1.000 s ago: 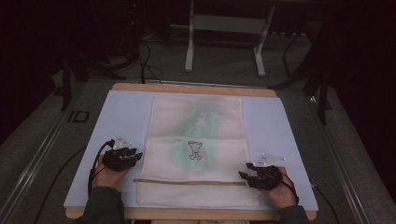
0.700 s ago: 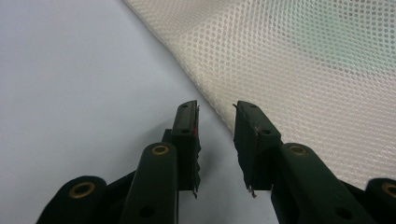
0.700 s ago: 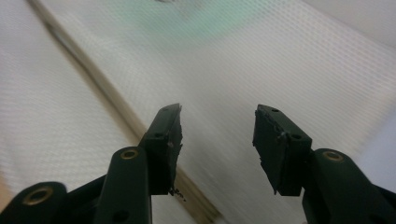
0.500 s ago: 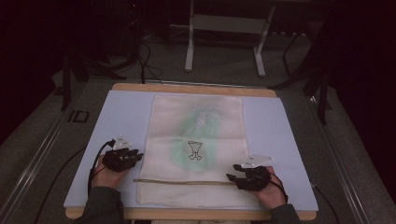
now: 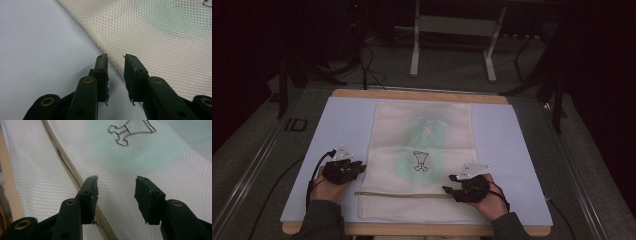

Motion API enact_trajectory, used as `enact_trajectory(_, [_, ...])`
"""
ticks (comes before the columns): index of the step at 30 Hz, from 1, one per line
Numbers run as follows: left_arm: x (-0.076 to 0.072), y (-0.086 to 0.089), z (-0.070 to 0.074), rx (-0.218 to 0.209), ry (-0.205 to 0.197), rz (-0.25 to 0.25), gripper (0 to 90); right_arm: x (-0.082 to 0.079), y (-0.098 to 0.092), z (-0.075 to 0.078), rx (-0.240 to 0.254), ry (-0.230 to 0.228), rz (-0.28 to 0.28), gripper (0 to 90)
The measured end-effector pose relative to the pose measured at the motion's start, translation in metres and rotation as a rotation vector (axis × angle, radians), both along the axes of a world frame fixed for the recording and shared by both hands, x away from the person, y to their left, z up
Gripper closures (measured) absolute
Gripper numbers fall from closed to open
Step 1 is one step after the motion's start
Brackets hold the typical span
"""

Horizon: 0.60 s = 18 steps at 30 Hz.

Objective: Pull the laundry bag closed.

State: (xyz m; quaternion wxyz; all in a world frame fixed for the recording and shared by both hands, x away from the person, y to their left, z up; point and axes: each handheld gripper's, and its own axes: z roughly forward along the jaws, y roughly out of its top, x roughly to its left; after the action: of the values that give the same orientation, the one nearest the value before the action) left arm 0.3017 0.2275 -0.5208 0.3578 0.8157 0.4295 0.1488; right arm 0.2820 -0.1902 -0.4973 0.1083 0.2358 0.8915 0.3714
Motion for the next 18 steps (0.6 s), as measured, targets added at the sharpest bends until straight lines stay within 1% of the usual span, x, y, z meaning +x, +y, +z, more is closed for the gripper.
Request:
enact_trajectory(4, [0.0,-0.001,0.0,-0.01,0.012,-0.016,73.1,0.0,0.009,0.003,0.001,-0.005,0.022,52.4])
enact_trajectory(9, [0.0,-0.003,-0.001,-0.002,0.017,-0.033,76.1,0.0,0.019,0.004,0.003,-0.008,0.044,51.1])
enact_trajectory(12, [0.0,-0.004,-0.002,-0.001,0.028,-0.049,76.2,0.0,0.026,0.004,0.003,-0.013,0.06,50.8])
enact_trajectory(16, [0.0,-0.005,-0.002,0.002,0.028,-0.054,76.2,0.0,0.037,0.005,0.003,-0.023,0.083,50.1])
enact_trajectory(18, [0.0,-0.005,-0.001,0.002,0.028,-0.051,76.2,0.0,0.04,0.005,0.005,-0.018,0.091,50.0])
